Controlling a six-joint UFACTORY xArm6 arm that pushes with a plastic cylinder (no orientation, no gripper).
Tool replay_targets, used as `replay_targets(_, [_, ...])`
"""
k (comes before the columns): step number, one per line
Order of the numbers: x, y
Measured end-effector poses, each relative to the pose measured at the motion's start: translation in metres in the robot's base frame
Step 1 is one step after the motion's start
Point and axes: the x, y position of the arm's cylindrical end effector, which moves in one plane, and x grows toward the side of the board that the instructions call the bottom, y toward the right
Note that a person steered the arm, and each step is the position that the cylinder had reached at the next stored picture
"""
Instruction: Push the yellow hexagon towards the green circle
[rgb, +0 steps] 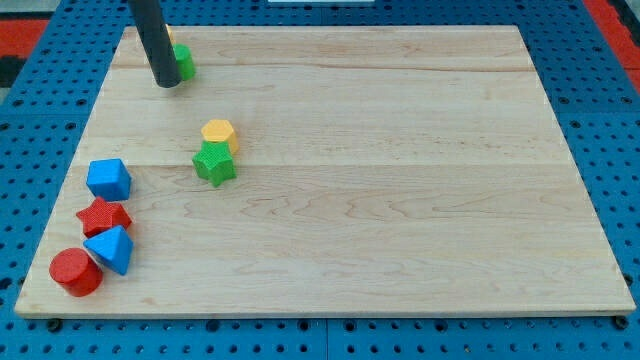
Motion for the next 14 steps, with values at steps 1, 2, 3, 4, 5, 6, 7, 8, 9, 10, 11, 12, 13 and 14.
replay_targets(1, [0.032, -0.004])
replay_targets(2, [0.082, -0.005])
replay_targets(3, [0.129, 0.017])
replay_targets(4, [0.148, 0.08])
replay_targets(5, [0.152, 0.136])
replay_targets(6, [0.136, 0.112])
replay_targets(7, [0.113, 0.076])
replay_targets(8, [0.085, 0.048])
replay_targets(9, [0.058, 0.026])
replay_targets(10, [0.051, 0.025])
replay_targets(11, [0.053, 0.007])
replay_targets(12, [0.049, -0.005])
replay_targets(13, [0.037, -0.001])
replay_targets(14, [0.028, 0.021])
